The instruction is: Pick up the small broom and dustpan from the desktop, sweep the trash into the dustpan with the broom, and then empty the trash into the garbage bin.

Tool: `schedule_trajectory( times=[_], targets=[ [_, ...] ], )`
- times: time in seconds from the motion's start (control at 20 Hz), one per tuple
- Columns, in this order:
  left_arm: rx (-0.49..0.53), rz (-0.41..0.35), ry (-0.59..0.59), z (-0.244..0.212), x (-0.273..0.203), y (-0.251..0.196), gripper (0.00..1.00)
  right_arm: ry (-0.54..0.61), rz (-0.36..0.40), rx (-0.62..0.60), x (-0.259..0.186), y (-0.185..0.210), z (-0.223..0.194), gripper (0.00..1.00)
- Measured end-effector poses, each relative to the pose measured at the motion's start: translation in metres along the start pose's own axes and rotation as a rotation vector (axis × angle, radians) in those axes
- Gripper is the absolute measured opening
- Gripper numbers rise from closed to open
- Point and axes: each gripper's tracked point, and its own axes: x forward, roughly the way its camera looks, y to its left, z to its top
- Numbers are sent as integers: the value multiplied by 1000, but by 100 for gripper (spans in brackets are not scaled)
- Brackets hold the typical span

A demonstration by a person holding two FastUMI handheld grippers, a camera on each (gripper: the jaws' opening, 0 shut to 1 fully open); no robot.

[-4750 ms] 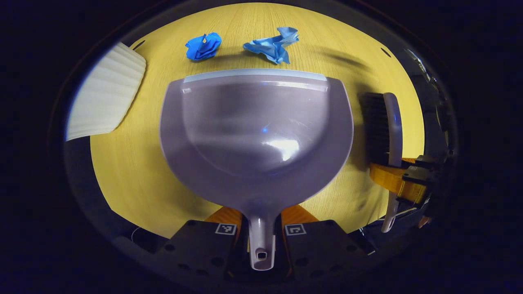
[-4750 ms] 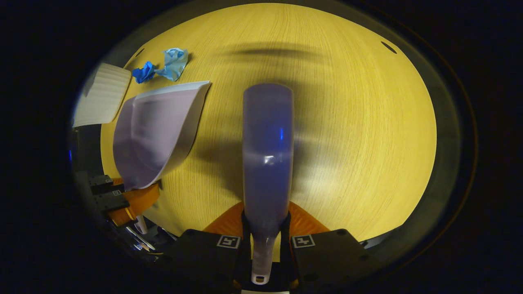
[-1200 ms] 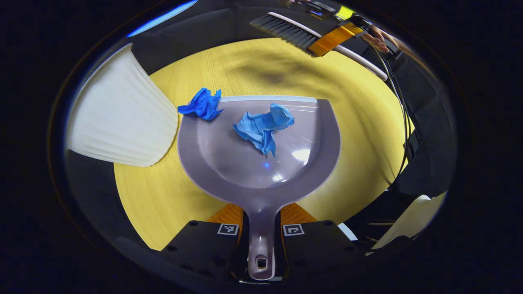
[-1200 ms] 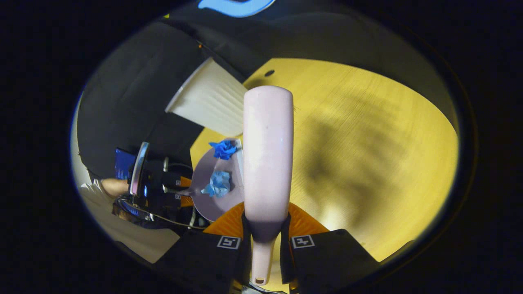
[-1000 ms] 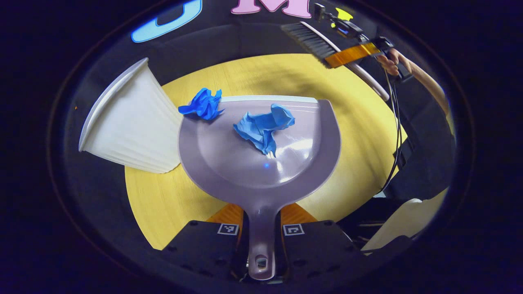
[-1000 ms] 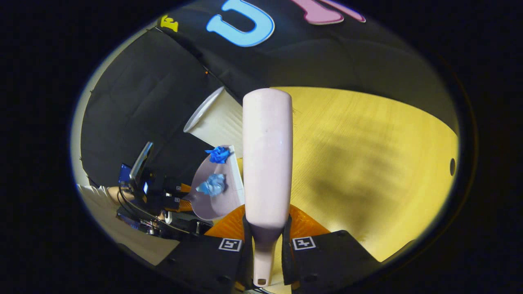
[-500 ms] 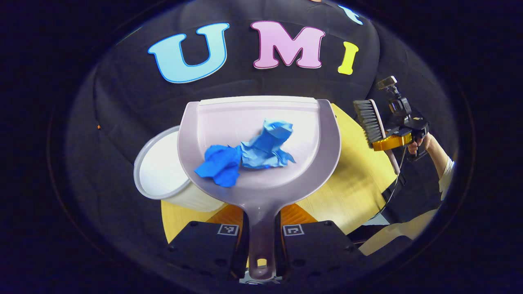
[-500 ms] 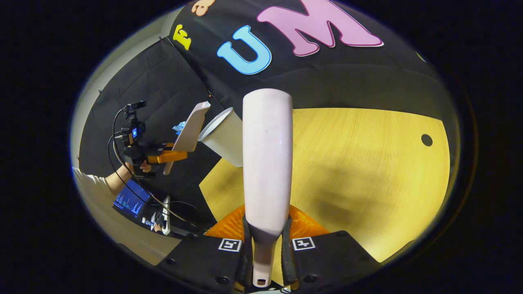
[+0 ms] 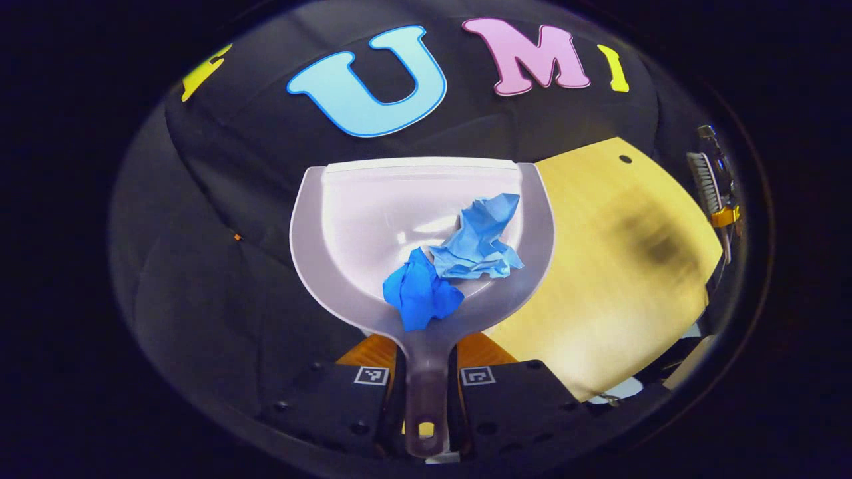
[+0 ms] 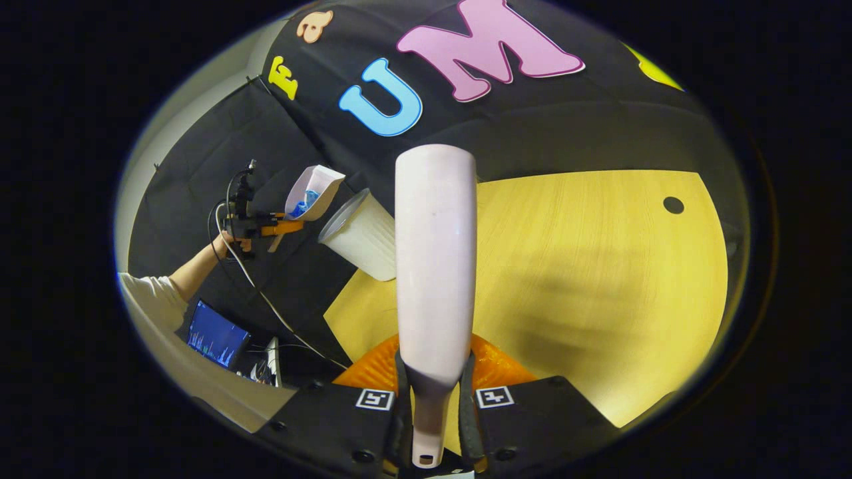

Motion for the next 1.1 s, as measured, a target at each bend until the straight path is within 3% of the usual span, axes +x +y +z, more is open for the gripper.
schedule_trajectory(
  times=[0.2,0.3,0.45,0.75,0.9,1.1],
  targets=[
    [223,262,99,-13,9,81,23,6,-15,11,-6,-7,-13,30],
    [317,354,137,-16,3,89,23,6,-17,19,-5,-6,-14,30],
    [468,456,153,-16,-2,102,23,10,-12,27,-1,-4,-15,30],
    [728,573,163,-20,0,117,23,32,-19,20,0,-4,-20,30],
    [728,573,134,-19,0,117,24,35,-25,21,-1,-6,-21,30],
    [549,514,57,-14,-2,104,23,48,-46,7,1,-4,-24,30]
  ],
)
